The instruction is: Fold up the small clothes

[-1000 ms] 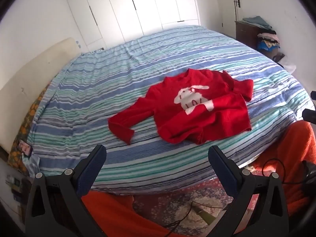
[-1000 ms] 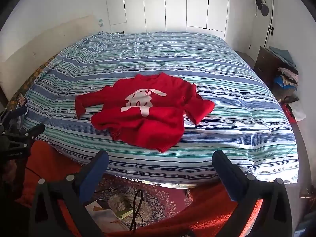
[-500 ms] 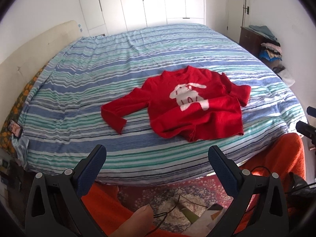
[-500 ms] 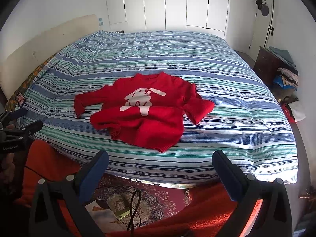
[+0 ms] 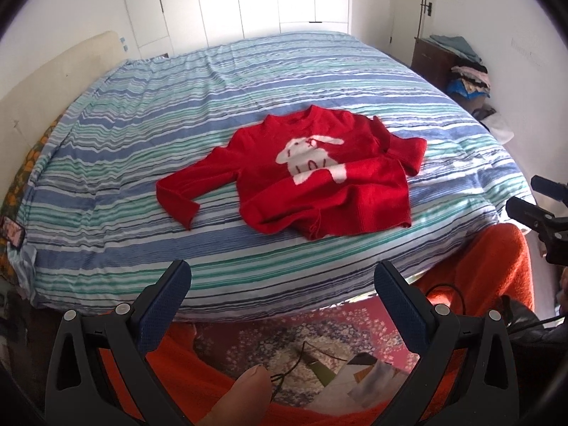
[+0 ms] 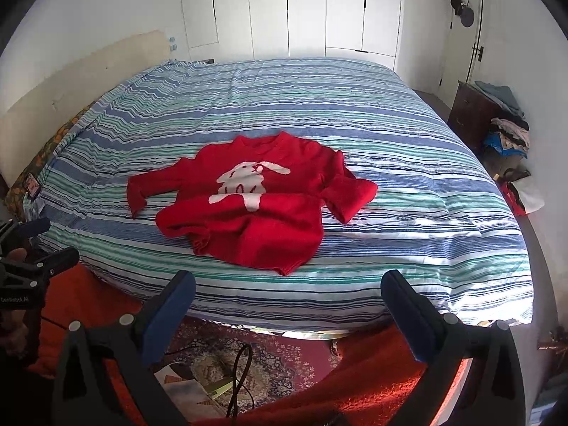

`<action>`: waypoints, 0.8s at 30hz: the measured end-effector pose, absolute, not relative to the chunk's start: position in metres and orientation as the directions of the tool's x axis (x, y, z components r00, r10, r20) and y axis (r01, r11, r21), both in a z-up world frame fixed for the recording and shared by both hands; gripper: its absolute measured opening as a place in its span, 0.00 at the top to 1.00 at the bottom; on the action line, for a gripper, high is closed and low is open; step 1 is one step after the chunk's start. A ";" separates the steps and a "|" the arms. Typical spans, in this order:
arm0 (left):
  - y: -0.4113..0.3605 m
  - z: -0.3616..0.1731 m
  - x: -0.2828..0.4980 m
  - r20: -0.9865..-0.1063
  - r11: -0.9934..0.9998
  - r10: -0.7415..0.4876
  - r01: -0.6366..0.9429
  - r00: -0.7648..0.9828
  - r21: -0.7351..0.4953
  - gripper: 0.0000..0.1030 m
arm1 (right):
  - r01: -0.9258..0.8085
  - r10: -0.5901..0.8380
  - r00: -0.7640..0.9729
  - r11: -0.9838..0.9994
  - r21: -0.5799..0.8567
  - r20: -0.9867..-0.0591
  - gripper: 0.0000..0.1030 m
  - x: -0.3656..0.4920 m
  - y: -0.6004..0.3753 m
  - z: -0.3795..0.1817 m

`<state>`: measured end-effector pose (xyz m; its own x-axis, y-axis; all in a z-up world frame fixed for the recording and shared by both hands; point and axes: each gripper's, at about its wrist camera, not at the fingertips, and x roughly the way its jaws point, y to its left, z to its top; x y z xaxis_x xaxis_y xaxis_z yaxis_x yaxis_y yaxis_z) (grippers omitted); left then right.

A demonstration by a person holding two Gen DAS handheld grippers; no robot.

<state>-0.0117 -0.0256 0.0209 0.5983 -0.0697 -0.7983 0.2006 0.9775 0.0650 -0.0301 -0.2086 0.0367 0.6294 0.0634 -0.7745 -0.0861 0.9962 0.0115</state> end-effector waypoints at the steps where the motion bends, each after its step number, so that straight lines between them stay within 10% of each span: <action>1: -0.025 0.021 -0.012 -0.797 0.978 -0.066 0.198 0.600 0.068 0.00 | -0.086 0.064 0.629 0.996 0.012 -0.775 0.00 -0.030 -0.208 0.037; 24: -0.004 0.005 0.000 -0.822 0.985 0.074 0.087 0.564 0.148 0.00 | -0.107 0.069 0.618 0.994 0.003 -0.783 0.00 -0.025 -0.198 0.036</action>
